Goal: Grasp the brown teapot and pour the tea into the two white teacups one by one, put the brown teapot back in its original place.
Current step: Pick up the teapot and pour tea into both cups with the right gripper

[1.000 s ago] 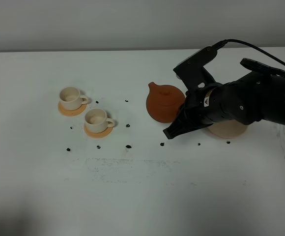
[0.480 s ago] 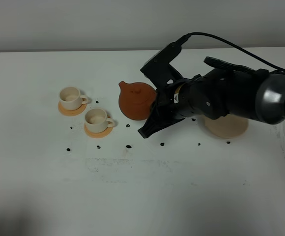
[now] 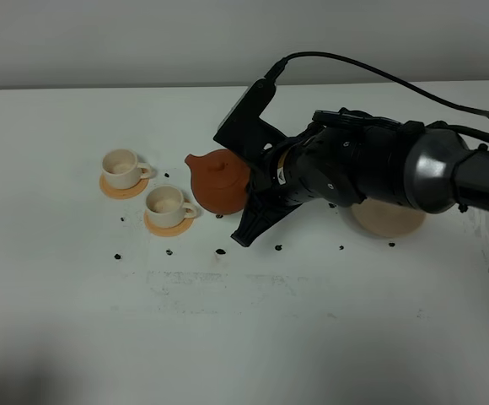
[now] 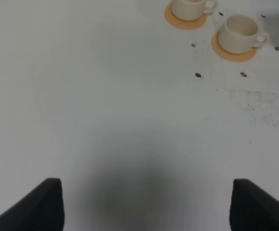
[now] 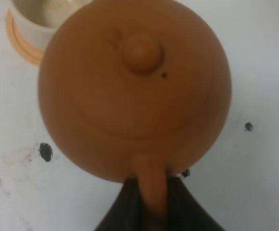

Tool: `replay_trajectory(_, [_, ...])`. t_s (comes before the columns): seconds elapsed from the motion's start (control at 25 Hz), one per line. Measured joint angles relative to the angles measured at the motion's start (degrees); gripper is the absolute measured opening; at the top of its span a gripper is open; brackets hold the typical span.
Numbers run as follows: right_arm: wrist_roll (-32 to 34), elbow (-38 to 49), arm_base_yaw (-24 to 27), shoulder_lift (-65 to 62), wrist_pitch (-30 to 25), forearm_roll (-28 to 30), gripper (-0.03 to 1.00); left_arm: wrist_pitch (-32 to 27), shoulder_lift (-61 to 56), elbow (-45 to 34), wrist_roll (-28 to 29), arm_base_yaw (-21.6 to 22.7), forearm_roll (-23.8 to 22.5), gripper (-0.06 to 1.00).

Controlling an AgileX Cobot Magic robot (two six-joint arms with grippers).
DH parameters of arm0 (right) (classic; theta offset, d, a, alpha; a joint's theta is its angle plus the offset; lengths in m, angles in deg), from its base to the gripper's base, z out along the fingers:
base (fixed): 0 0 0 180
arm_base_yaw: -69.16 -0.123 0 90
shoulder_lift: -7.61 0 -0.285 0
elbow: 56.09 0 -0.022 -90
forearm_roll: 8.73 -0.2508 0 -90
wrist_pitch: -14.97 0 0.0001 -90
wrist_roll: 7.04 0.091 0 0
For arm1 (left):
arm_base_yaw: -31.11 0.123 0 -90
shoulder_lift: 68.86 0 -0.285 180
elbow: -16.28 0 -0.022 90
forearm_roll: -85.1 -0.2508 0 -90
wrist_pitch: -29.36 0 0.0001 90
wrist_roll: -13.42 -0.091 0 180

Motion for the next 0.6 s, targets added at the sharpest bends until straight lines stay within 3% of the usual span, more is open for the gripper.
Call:
replay_trajectory(0.32, [-0.04,0.00,-0.78,0.00,0.06,7.37,0.09,0.00,0.00,0.00,0.00,0.00,0.00,0.67])
replay_trajectory(0.6, [-0.04,0.00,-0.78,0.00,1.63,9.82,0.09,0.00,0.00,0.00,0.06,0.00,0.00,0.67])
